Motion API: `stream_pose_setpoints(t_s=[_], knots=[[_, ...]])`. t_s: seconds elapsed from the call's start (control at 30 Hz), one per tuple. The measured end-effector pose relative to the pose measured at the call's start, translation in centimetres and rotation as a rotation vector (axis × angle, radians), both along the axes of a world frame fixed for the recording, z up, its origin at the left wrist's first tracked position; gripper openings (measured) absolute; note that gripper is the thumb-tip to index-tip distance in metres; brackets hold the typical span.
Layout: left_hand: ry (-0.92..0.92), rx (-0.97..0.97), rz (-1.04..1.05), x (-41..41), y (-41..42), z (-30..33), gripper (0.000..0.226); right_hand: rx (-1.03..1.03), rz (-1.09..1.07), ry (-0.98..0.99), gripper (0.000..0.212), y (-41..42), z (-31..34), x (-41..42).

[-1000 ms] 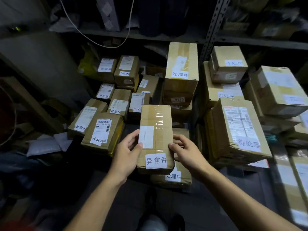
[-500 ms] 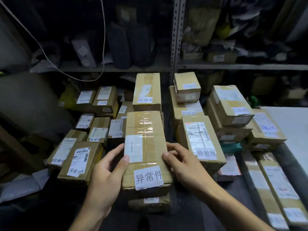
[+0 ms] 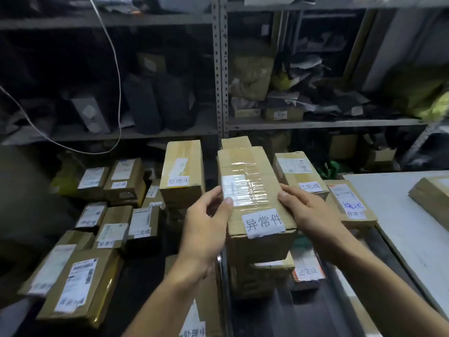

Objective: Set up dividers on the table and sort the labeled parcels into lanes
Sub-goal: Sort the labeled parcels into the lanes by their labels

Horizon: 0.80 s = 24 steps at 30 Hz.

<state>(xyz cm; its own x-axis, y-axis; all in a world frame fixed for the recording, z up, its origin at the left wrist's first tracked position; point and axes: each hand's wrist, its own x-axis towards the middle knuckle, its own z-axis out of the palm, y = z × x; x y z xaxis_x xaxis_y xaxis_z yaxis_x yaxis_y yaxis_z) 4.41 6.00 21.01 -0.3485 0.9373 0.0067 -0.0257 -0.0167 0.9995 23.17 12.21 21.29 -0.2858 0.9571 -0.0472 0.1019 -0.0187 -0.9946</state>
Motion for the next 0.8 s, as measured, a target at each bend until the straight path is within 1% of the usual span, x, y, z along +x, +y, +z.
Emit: stream_pose_setpoints(t_s=[0.07,0.23,0.33,0.5,0.67,0.8], knots=[[0.037,-0.011,0.001,1.1,1.6,-0.6,0.025,-0.034,-0.024,-0.006,0.017,1.3,-0.5,1.0],[0.065,-0.089,0.062,2.2,3.5,-2.6,0.019,-0.076,-0.012,-0.071,0.023,2.7,-2.3,1.8],[0.061,-0.097,0.078,2.4,3.5,-3.1,0.022,-0.104,0.004,-0.090,0.022,3.0,-2.9,2.0],[0.028,-0.088,0.093,2.6,3.3,-3.3,0.017,-0.121,0.028,-0.120,0.009,3.2,-3.5,2.1],[-0.001,-0.066,0.075,2.5,3.1,-3.5,0.026,-0.092,0.012,-0.165,0.026,3.2,-3.4,2.0],[-0.012,-0.076,0.052,2.6,3.0,-3.6,0.023,-0.093,0.007,-0.211,0.048,3.1,-3.2,2.0]])
